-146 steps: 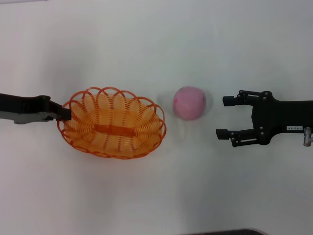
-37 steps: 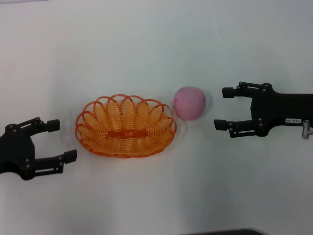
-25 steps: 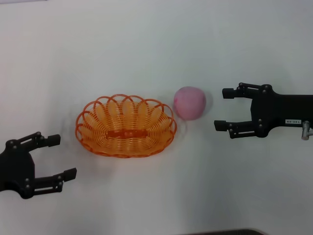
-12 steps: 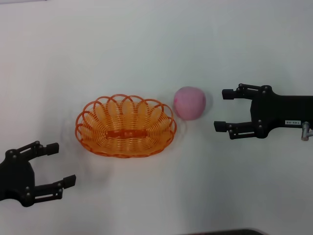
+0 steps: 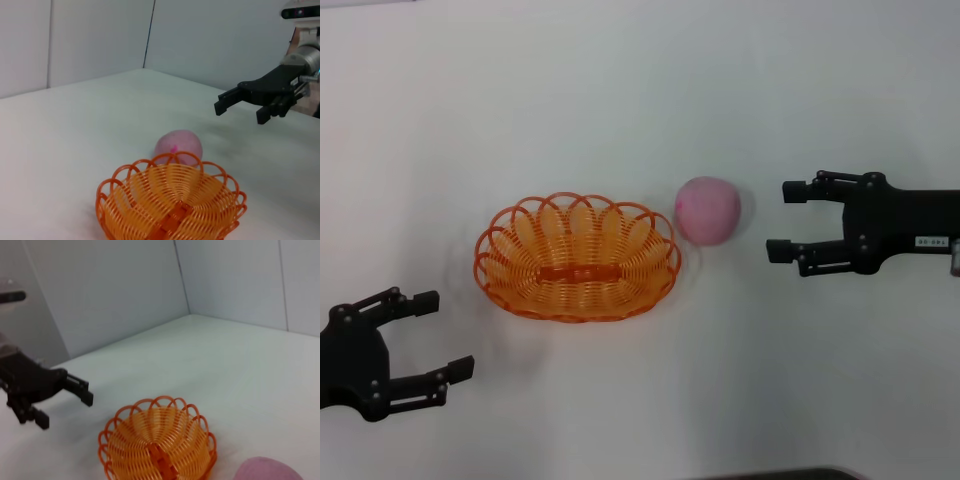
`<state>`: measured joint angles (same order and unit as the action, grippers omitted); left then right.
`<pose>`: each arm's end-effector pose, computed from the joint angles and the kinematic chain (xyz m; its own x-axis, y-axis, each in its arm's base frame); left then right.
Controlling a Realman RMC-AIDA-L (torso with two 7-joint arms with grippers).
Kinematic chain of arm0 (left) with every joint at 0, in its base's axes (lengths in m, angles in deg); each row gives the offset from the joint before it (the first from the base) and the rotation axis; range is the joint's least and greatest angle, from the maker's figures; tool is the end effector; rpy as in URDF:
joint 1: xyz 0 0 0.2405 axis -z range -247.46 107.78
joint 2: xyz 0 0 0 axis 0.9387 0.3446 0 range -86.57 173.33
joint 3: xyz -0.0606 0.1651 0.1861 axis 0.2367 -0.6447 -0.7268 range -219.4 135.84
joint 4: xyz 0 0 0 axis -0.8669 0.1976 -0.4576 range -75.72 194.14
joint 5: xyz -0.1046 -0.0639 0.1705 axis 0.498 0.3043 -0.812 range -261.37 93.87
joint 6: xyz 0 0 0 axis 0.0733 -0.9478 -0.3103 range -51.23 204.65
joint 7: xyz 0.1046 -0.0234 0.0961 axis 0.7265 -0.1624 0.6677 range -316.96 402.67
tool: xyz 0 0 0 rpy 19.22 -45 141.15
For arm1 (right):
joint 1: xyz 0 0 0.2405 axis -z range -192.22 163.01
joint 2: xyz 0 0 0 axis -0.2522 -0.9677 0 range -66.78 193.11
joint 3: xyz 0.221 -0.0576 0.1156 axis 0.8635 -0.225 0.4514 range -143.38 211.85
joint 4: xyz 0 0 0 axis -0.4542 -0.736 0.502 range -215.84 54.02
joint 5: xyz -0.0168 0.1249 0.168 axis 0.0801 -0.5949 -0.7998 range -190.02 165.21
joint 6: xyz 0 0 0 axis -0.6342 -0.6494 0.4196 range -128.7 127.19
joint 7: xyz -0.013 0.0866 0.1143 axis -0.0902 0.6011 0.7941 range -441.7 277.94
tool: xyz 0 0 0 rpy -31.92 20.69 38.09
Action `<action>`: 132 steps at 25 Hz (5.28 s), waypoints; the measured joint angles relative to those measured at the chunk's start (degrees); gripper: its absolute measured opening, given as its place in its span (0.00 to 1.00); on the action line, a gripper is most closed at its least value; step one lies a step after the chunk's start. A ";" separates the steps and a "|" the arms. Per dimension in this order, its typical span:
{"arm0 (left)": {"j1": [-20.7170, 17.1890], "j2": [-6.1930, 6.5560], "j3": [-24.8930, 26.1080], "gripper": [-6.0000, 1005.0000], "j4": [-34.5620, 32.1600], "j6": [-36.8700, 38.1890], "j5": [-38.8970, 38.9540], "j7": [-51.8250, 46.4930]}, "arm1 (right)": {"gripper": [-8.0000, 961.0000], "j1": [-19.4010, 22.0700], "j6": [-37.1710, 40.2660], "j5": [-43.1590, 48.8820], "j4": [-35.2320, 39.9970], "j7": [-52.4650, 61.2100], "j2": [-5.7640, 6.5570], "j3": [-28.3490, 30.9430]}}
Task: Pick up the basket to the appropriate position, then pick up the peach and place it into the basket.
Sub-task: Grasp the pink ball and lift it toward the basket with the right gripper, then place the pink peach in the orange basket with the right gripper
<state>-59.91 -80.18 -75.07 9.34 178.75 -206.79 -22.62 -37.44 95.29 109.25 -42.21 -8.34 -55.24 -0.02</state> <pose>-0.3331 0.2076 0.0098 0.8343 0.3313 0.4406 0.4487 -0.8724 -0.1937 0.3089 0.2778 0.0096 0.8030 -0.3795 -0.4595 -0.4819 -0.8671 -0.1260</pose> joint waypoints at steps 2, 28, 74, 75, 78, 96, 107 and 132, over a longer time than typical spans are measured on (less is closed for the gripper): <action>0.00 -0.01 0.04 0.88 -0.03 -0.03 0.15 -0.06 | 0.97 -0.14 0.25 0.04 1.37 4.29 0.13 0.05; 0.14 0.08 0.07 0.88 -0.08 0.20 0.07 -0.05 | 0.98 -12.17 4.12 17.33 19.22 28.45 -0.50 -6.00; 0.53 -0.30 0.07 0.87 0.18 0.26 -0.07 -0.18 | 0.97 -20.07 -16.19 22.11 14.23 33.02 -2.09 -35.83; 0.53 -0.30 0.07 0.87 0.20 0.26 -0.08 -0.17 | 0.97 -20.08 -16.34 21.85 14.14 33.03 -2.09 -36.04; 0.54 -0.29 0.07 0.87 0.22 0.26 -0.12 -0.18 | 0.97 -20.07 -16.49 21.04 13.96 33.05 -2.08 -36.36; 0.71 -0.21 0.05 0.87 0.21 0.17 -0.19 -0.24 | 0.62 -19.87 -15.87 20.72 14.28 33.16 -1.89 -36.49; 0.97 -0.20 0.07 0.87 0.31 0.18 0.19 -0.39 | 0.31 -19.42 -5.21 20.68 19.14 32.62 -1.52 -29.28; 1.96 0.01 1.57 0.87 -0.08 0.11 0.26 -1.58 | 0.30 -19.26 0.42 12.90 23.26 31.49 -1.77 -31.58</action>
<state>-57.96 -80.17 -73.50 9.26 178.86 -206.53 -24.20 -56.71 95.71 122.16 -18.96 23.16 -57.02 -31.60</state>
